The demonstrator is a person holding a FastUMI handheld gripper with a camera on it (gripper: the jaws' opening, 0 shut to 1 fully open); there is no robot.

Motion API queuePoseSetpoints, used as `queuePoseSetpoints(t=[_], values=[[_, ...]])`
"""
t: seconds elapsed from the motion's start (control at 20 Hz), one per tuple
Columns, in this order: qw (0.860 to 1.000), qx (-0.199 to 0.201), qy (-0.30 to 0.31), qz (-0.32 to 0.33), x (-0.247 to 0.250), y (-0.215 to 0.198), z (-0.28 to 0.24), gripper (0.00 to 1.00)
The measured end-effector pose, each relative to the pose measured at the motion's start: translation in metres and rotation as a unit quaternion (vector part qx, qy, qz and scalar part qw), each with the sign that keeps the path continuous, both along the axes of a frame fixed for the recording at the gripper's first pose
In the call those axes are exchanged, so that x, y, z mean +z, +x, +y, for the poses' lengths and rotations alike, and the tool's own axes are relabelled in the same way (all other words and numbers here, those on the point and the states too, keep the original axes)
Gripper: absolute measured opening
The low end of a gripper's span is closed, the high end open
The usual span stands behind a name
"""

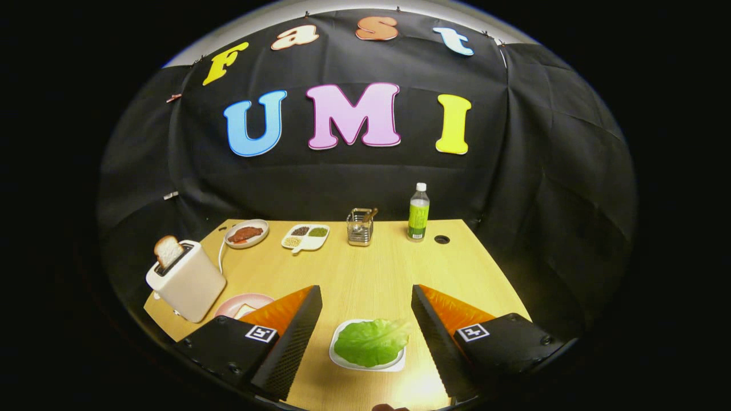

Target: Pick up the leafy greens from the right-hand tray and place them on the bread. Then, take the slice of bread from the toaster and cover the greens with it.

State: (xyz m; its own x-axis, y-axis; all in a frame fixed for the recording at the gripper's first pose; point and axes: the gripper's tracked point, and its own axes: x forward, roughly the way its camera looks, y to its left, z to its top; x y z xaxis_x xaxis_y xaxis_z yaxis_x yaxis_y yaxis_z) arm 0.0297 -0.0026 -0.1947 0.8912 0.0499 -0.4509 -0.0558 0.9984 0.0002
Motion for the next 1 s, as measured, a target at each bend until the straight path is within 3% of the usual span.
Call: queuePoseSetpoints(t=[0.5, 1.0], values=[[0.992, -0.038, -0.010, 0.119, -0.136, 0.005, -0.007, 0.98], [0.975, -0.110, 0.001, 0.192, -0.220, 0.007, -0.019, 0.98]])
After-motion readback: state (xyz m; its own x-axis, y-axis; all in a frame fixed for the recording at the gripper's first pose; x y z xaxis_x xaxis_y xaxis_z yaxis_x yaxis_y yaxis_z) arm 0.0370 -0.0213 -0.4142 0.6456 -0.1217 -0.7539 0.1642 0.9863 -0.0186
